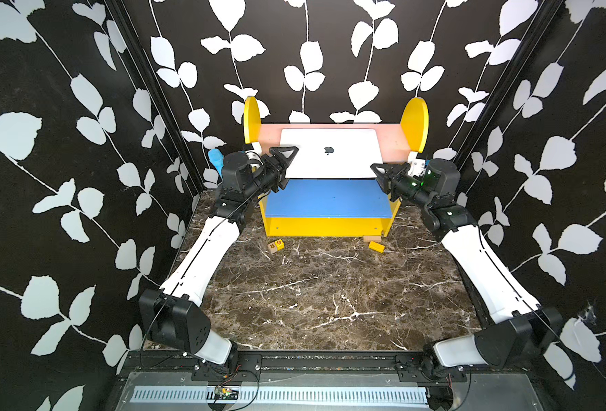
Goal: Close the laptop lid and set it aside
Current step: Place the laptop on the shelf.
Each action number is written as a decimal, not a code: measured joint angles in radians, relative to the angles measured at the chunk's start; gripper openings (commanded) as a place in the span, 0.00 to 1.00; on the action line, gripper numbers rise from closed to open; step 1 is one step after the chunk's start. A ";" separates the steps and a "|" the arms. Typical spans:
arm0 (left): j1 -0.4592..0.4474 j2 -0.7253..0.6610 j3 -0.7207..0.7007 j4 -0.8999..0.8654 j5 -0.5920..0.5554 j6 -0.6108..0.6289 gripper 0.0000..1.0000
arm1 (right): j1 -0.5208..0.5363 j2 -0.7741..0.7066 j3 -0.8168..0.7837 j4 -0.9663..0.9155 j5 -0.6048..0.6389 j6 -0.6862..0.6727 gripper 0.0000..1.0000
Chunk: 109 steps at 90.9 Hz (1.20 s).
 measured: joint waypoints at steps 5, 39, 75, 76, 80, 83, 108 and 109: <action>0.005 0.003 0.010 -0.002 0.005 -0.001 0.86 | -0.001 0.003 0.010 -0.010 0.007 0.001 0.00; 0.017 0.055 0.124 -0.101 0.022 0.014 0.92 | -0.008 0.036 0.063 -0.051 0.036 0.026 0.18; 0.029 0.088 0.203 -0.158 0.037 0.015 0.92 | -0.033 0.100 0.127 -0.117 0.108 -0.044 0.59; 0.030 0.089 0.204 -0.158 0.038 0.016 0.92 | -0.033 0.102 0.130 -0.119 0.108 -0.048 0.59; 0.033 0.095 0.210 -0.158 0.040 0.018 0.92 | -0.036 0.110 0.138 -0.128 0.109 -0.050 0.61; 0.034 0.100 0.216 -0.161 0.042 0.018 0.92 | -0.037 0.114 0.146 -0.137 0.110 -0.050 0.62; 0.045 0.119 0.234 -0.164 0.048 0.023 0.94 | -0.042 0.124 0.191 -0.200 0.110 -0.070 0.71; 0.045 0.119 0.234 -0.164 0.048 0.023 0.94 | -0.042 0.124 0.192 -0.201 0.110 -0.071 0.71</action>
